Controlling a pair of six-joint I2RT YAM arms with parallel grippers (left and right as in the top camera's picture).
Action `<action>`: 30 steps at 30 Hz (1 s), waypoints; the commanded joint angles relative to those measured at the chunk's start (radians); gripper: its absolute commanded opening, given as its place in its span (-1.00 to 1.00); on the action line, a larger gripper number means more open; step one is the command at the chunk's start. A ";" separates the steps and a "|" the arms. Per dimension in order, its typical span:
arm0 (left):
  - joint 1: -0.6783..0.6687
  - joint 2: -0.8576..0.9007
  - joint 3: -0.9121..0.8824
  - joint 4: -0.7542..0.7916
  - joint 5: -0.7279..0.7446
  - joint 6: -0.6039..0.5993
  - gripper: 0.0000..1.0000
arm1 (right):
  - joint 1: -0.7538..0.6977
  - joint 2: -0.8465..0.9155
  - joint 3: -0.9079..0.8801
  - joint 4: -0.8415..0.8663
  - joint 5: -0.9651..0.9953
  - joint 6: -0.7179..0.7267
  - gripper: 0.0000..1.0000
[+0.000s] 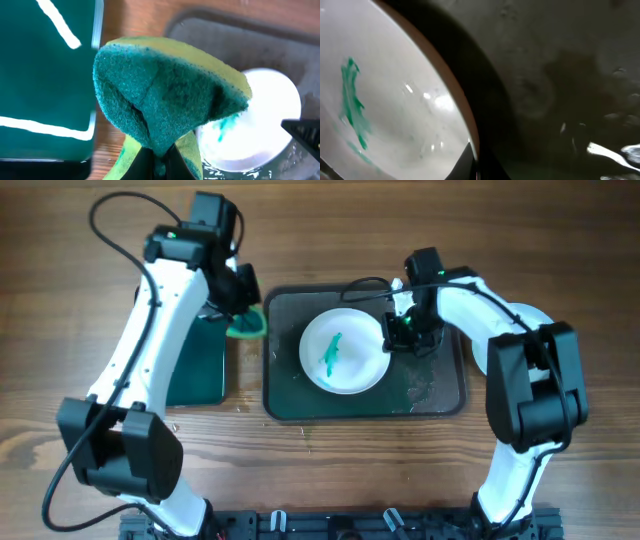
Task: Clean dirty plates on tray and stack at the side
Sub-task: 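Scrub the last plate with the sponge in left gripper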
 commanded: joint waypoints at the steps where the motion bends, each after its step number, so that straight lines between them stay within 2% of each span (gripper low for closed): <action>1: -0.070 0.015 -0.067 0.064 0.095 0.005 -0.92 | 0.033 0.003 -0.066 0.067 0.002 0.168 -0.92; 9: -0.204 0.037 -0.215 0.299 0.099 -0.051 -0.92 | 0.042 0.003 -0.095 0.116 0.003 0.183 -0.91; 22: -0.280 0.227 -0.229 0.344 0.103 -0.052 -0.92 | 0.042 0.003 -0.110 0.142 0.003 0.187 -0.91; 26: -0.310 0.240 -0.229 0.364 0.245 -0.034 -0.92 | 0.042 0.003 -0.132 0.161 -0.006 0.187 -0.91; 30: -0.323 0.239 -0.229 0.425 0.464 0.060 -0.92 | 0.042 0.003 -0.135 0.162 -0.009 0.186 -0.91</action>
